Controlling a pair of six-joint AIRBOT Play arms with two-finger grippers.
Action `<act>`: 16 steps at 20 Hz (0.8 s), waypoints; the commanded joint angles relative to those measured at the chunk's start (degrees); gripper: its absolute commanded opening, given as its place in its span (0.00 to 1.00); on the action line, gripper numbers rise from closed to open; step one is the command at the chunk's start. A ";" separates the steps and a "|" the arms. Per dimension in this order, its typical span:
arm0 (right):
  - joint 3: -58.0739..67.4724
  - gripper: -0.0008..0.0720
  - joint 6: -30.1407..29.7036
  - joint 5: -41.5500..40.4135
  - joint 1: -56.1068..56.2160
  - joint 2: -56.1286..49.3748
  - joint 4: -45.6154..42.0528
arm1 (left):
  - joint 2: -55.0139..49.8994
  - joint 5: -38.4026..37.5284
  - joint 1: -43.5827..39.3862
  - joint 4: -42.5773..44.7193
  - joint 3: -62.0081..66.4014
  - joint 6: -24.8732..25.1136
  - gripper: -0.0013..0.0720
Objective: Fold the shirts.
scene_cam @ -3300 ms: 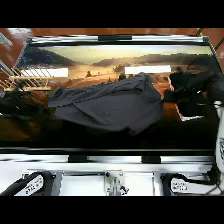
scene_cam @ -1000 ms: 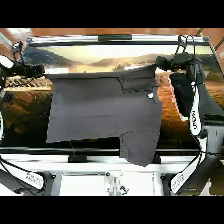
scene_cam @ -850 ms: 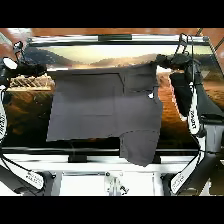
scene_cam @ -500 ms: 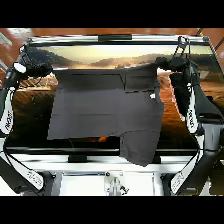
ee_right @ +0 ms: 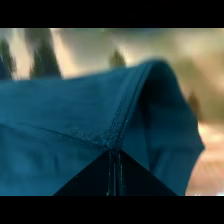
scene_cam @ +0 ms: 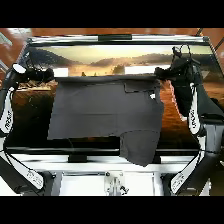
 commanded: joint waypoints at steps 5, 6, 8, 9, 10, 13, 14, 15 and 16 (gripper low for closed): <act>0.02 0.11 4.81 -21.53 -0.15 0.00 -4.63 | 0.04 -22.91 2.05 8.33 0.04 0.35 0.06; 0.02 0.11 4.87 -21.55 -0.17 -0.13 -4.81 | 0.07 -23.15 2.05 9.01 0.04 0.37 0.06; 0.02 0.11 5.05 -21.55 -0.17 -0.24 -6.62 | 0.07 -23.12 2.27 10.14 0.07 0.33 0.06; 0.02 0.11 5.49 -21.51 -0.17 -0.26 -7.93 | 0.07 -23.08 2.49 10.47 0.07 0.31 0.06; 0.02 0.11 5.90 -21.53 -0.17 -0.26 -8.85 | 0.07 -22.97 2.80 10.49 0.07 0.31 0.06; 0.02 0.11 6.78 -21.57 -0.17 -0.42 -9.22 | -0.22 -21.84 3.15 10.34 0.04 -0.13 0.06; 0.02 0.11 7.13 -21.68 -0.15 -0.68 -9.18 | -0.42 -22.03 2.91 10.34 0.00 -0.26 0.06; 0.00 0.11 7.76 -21.75 -0.15 -0.92 -8.92 | -0.59 -22.12 2.64 10.34 -0.07 -0.28 0.06; 0.02 0.11 8.31 -22.03 -0.15 -1.29 -8.79 | -0.68 -22.14 2.40 10.36 -0.07 -0.28 0.06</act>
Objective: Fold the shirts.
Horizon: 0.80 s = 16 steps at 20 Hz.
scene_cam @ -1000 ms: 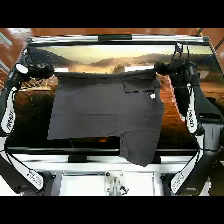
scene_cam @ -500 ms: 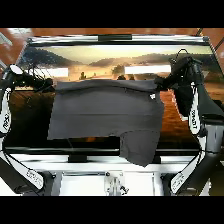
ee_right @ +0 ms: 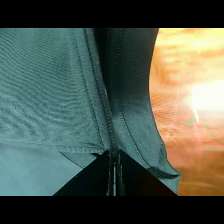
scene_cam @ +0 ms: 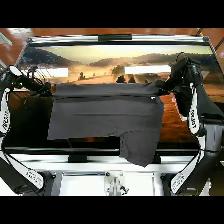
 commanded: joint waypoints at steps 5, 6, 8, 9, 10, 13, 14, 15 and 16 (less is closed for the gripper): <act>0.02 0.11 1.99 -4.81 -0.02 -1.40 0.76 | -0.31 -1.20 -0.55 0.74 -0.02 -0.52 0.06; 0.02 0.11 2.01 -5.70 -0.02 -1.42 0.68 | -0.31 -1.57 -0.57 0.74 -0.02 -0.50 0.06; 0.02 0.11 2.67 -6.60 -0.02 -1.42 0.72 | -0.33 -2.05 -0.63 0.74 -0.02 -0.52 0.06; 0.02 0.11 3.02 -6.56 -0.02 -1.46 0.74 | -0.33 -2.32 -0.63 0.72 -0.02 -0.52 0.06; 0.02 0.11 3.48 -6.43 -0.02 -1.62 0.79 | -0.33 -2.69 -0.66 0.72 -0.02 -0.55 0.06; 0.02 0.11 4.35 -6.16 -0.02 -2.47 1.07 | -0.68 -4.63 -0.63 0.96 -0.02 -0.72 0.06; 0.02 0.15 4.33 -5.66 -0.04 -2.54 1.07 | -0.94 -5.44 -0.63 1.18 -0.04 -1.49 0.06; 0.07 0.31 4.33 -5.07 -0.04 -2.40 1.25 | -1.09 -6.03 -0.61 1.16 -0.02 -1.44 0.08; 0.15 0.58 3.43 -4.85 -0.04 -2.10 1.38 | -1.07 -6.36 -0.61 1.14 0.04 -1.44 0.21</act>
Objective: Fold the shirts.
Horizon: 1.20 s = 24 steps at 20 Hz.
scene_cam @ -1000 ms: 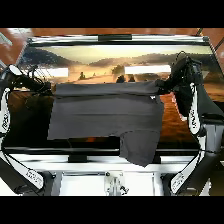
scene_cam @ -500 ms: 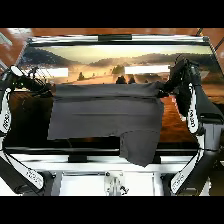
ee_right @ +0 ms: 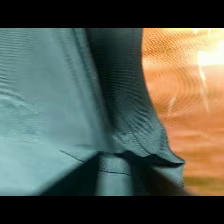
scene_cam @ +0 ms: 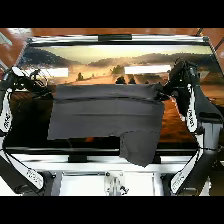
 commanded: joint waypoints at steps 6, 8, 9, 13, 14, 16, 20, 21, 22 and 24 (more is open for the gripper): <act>0.13 0.82 -5.49 -4.52 -1.55 10.21 -8.09 | 4.74 -6.78 1.64 -0.15 3.32 -1.88 0.68; 0.11 0.82 -6.51 -10.64 -4.15 13.07 -7.67 | 7.52 -12.48 2.78 -0.15 3.30 -1.73 0.75; -0.04 0.82 -7.41 -13.77 -5.60 14.38 -7.67 | 8.83 -16.41 3.56 -1.31 2.80 -1.70 0.77; -7.39 0.82 -9.62 -14.78 -10.95 22.14 -5.75 | 20.70 -17.53 8.37 -7.06 -14.88 0.57 0.77; -10.47 0.82 -10.84 -14.14 -12.26 24.30 -4.44 | 24.50 -15.54 10.01 -7.04 -22.14 1.55 0.77; -16.94 0.82 -12.37 -12.00 -14.51 28.13 -2.10 | 31.65 -9.57 14.05 -7.06 -37.29 4.00 0.77; -27.69 0.82 -13.33 -7.58 -16.46 32.17 -0.57 | 36.63 -1.51 19.65 -7.10 -53.27 8.72 0.77; -29.46 0.82 -13.46 -6.91 -16.46 32.17 -0.52 | 36.26 -0.44 19.65 -7.08 -54.21 9.20 0.77; -31.01 0.82 -13.44 -5.75 -16.41 32.17 -0.39 | 35.85 0.48 19.26 -7.10 -54.64 10.05 0.77; -33.53 0.82 -13.42 -3.65 -16.41 32.17 0.42 | 34.97 2.89 18.01 -7.02 -54.80 11.17 0.76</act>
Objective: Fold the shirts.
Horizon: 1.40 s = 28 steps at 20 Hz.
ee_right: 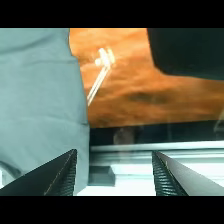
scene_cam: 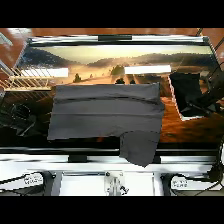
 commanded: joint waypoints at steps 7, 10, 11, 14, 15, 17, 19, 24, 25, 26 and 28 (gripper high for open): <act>-6.82 0.82 -0.57 3.82 -0.46 0.90 1.42 | -3.82 7.80 -4.83 0.31 -3.63 3.04 0.76; -6.82 0.82 -0.50 3.72 -0.46 0.90 1.40 | -4.31 8.04 -6.75 0.28 -3.65 3.17 0.76; -6.82 0.82 -0.37 3.65 -0.46 0.90 1.40 | -4.35 8.13 -7.37 0.13 -3.65 3.15 0.76; -6.84 0.82 -0.09 3.23 -0.46 0.90 1.38 | -5.16 9.29 -9.33 -1.01 -3.56 2.60 0.52; -6.91 0.82 -0.02 2.99 -0.46 0.90 1.38 | -5.40 9.84 -9.77 -0.98 -3.56 1.36 0.38; -8.46 0.82 -0.35 2.34 -0.46 0.92 1.40 | -5.33 9.25 -9.75 -1.16 -3.52 1.36 0.06; -11.19 0.82 -2.25 -0.74 -0.46 1.05 4.04 | -5.27 7.48 -9.29 -1.22 -3.52 2.16 0.07; -26.64 0.81 -4.92 7.23 -0.44 8.61 5.95 | -4.42 7.06 -9.22 -1.18 -3.37 3.65 0.07; -29.90 0.80 -4.96 10.10 -0.09 9.53 6.69 | -4.42 7.02 -9.22 -1.18 -3.15 3.63 0.07; -32.70 0.77 -5.60 11.93 0.76 9.84 7.89 | -4.39 6.97 -9.22 -1.22 -3.04 3.61 0.07; -36.72 0.77 -7.65 13.55 4.09 9.77 8.87 | -4.39 6.97 -9.22 -1.22 -2.82 3.61 0.07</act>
